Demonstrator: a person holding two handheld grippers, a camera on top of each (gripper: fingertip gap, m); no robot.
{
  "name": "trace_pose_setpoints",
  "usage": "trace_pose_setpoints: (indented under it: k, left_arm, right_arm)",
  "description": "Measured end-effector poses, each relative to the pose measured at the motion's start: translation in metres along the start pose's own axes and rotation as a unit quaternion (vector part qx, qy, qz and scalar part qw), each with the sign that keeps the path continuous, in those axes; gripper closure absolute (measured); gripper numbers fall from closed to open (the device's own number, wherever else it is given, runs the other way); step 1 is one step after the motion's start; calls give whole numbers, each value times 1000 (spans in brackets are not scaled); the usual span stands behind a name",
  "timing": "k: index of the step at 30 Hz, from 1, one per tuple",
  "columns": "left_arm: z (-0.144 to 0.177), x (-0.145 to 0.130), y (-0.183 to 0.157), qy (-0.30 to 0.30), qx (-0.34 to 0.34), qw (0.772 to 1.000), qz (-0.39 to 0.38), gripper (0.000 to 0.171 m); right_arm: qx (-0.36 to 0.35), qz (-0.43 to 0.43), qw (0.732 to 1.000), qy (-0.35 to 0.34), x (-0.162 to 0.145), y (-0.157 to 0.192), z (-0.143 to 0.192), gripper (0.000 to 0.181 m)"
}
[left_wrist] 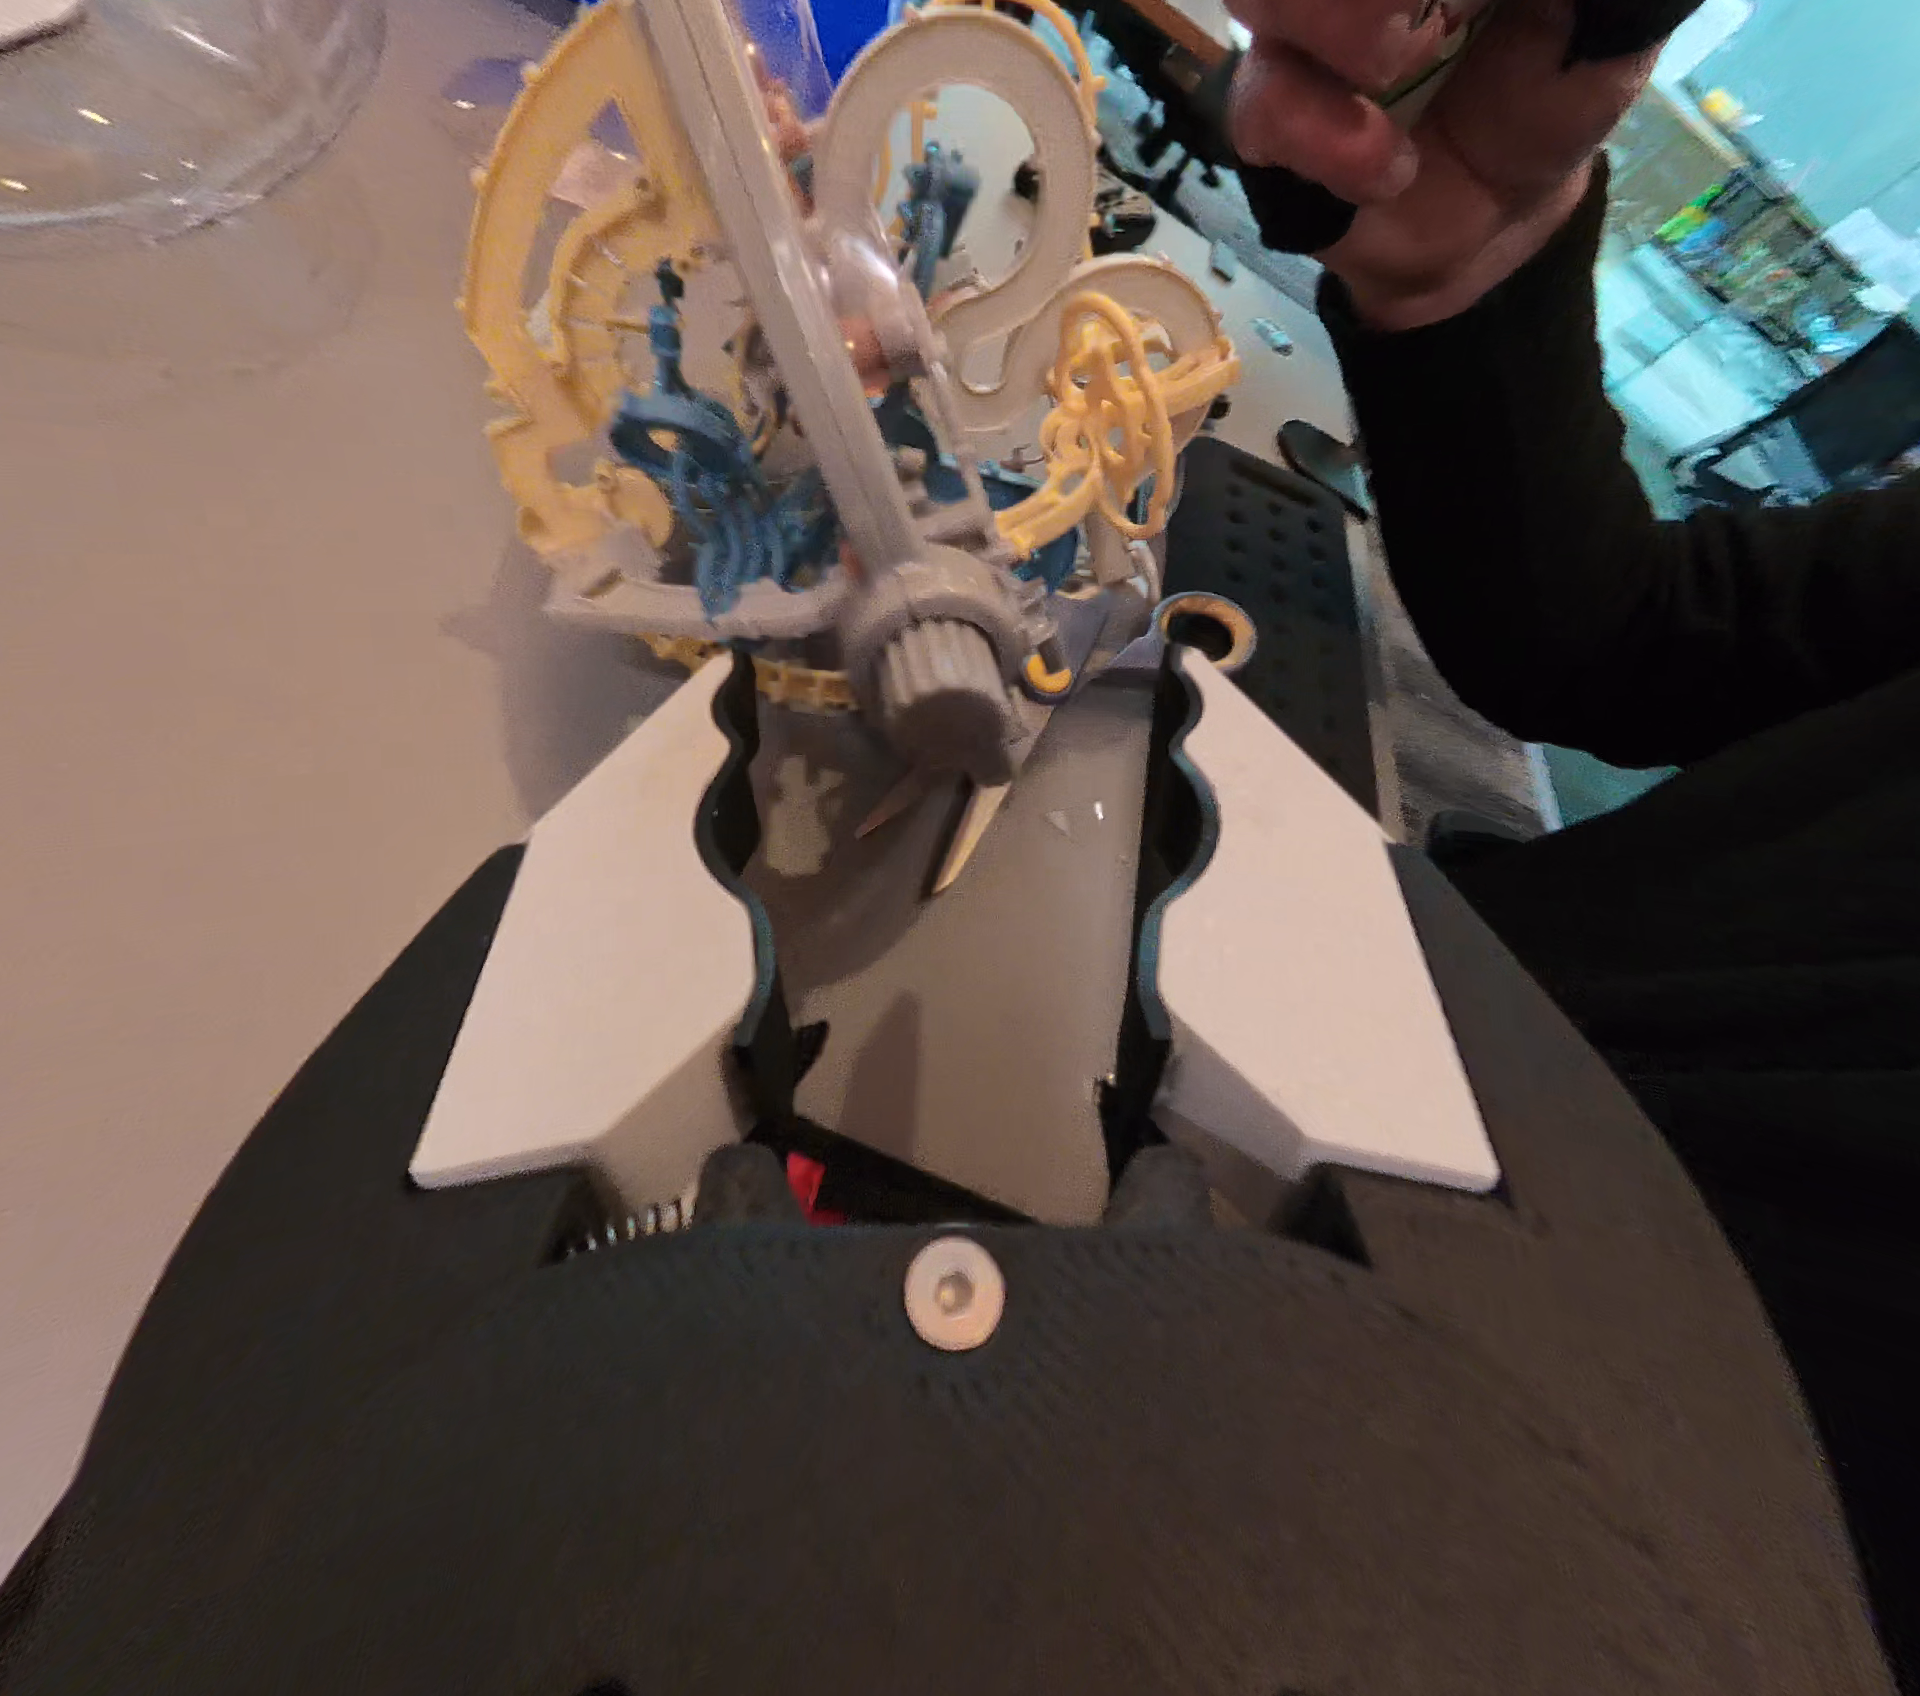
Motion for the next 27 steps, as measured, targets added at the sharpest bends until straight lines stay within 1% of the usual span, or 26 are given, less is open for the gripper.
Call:
trace_pose_setpoints:
  k: [4, 6, 9, 10, 11, 15, 17, 19, 21, 23, 25, 27]
  left_arm:
    - [22, -1, -14, -38, 31, 998, -35, 98]
    - [19, -9, -20, -17, 26, 998, -53, 101]
    - [6, -23, -16, 33, 43, 997, -51, 102]
    - [3, -26, -16, 38, 43, 997, -51, 102]
    - [2, -25, -16, 28, 52, 997, -58, 101]
    - [2, -14, -19, -23, 34, 998, -56, 100]
    - [5, -9, -17, -28, 55, 996, -69, 98]
    - [10, 1, -23, -52, 68, 993, -87, 98]
    - [13, 16, -42, -81, 79, 984, -137, 100]
    - [2, 26, -71, -76, 69, 975, -197, 106]
    - [-22, 33, -97, -68, 50, 968, -238, 112]
    - [-51, 35, -115, -60, 9, 969, -241, 114]
  right_arm:
    - [3, -23, 1000, 1, -13, 22, 3, 174]
    - [3, -29, 1000, 0, -20, 32, 4, 174]
    - [0, -38, 999, 5, -32, 42, 3, 174]
    - [0, -43, 999, 6, -36, 45, 3, 174]
    - [1, -47, 999, 7, -39, 47, 4, 174]
    - [-6, -51, 999, 14, -48, 53, 10, 173]
    - [-7, -58, 998, 11, -51, 53, 14, 174]
    - [-10, -69, 998, 5, -52, 51, 19, 173]
    - [-13, -94, 995, -8, -54, 47, 23, 174]
    - [-6, -136, 990, -37, -53, 45, 26, 173]
    - [-4, -164, 984, -68, -52, 43, 29, 174]
    - [7, -184, 978, -94, -50, 43, 31, 174]
Point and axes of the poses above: each gripper's, where its closed fingertips meet, z back along the fingers, x out of its top, y = z × x across the jaws, the point moved 7 cm from there along z, back along the fingers, and after that the axes turned 14 degrees about -x, right-handed, at the moved point
